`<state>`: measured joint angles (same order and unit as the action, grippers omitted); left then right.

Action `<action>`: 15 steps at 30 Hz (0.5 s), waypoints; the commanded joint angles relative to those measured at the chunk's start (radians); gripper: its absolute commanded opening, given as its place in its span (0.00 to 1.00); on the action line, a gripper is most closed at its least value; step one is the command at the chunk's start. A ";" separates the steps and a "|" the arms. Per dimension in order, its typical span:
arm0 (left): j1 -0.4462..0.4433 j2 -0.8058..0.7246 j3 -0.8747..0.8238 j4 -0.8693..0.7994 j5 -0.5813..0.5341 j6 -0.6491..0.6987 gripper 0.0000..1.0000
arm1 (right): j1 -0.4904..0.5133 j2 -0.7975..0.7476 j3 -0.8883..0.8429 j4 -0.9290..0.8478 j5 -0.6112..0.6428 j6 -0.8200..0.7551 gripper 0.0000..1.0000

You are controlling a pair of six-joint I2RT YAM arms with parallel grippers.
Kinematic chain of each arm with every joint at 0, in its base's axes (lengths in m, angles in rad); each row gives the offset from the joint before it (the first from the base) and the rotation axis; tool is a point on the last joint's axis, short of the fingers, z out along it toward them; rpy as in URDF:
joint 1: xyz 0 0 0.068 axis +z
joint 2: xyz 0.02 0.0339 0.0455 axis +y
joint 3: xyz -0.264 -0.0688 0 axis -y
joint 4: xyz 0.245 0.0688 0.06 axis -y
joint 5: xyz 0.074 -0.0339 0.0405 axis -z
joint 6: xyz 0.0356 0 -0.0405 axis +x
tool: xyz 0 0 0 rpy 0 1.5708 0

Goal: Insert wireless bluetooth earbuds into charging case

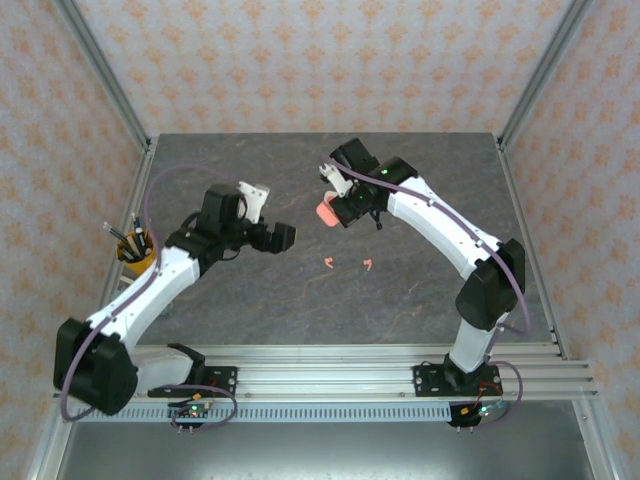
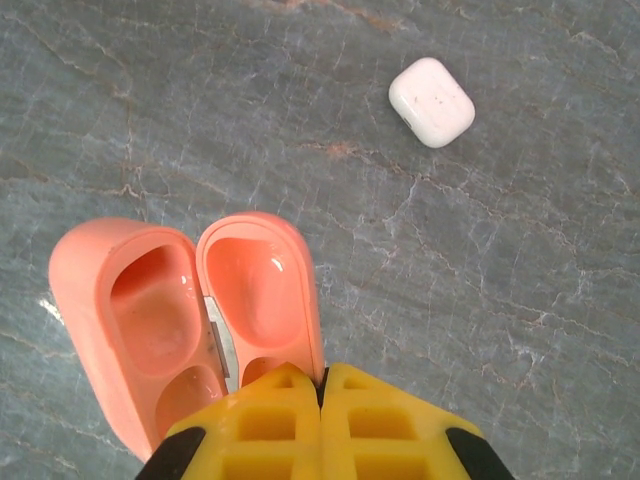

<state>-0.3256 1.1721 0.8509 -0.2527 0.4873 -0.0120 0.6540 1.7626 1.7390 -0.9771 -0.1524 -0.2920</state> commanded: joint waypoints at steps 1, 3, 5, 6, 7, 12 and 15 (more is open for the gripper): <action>-0.001 -0.102 -0.090 0.257 -0.015 0.202 1.00 | 0.006 -0.007 0.046 -0.056 -0.041 -0.030 0.00; 0.000 -0.122 -0.087 0.262 0.044 0.207 1.00 | 0.006 -0.021 0.048 -0.054 -0.077 -0.028 0.00; -0.001 -0.119 -0.059 0.232 0.119 0.210 1.00 | 0.006 -0.036 0.046 -0.049 -0.096 -0.030 0.00; -0.001 -0.110 -0.041 0.208 0.159 0.218 0.99 | 0.006 -0.047 0.037 -0.043 -0.099 -0.033 0.00; -0.001 -0.101 -0.024 0.184 0.192 0.226 0.99 | 0.006 -0.059 0.023 -0.030 -0.101 -0.037 0.00; -0.001 -0.048 0.071 0.048 0.326 0.290 0.97 | 0.006 -0.140 -0.097 0.098 -0.026 -0.044 0.00; -0.001 -0.004 0.135 -0.047 0.381 0.341 0.97 | 0.006 -0.174 -0.144 0.157 0.015 -0.061 0.00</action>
<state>-0.3256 1.1378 0.9234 -0.1917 0.7589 0.2451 0.6540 1.6455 1.6279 -0.9108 -0.2005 -0.3241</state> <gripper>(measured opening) 0.968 0.051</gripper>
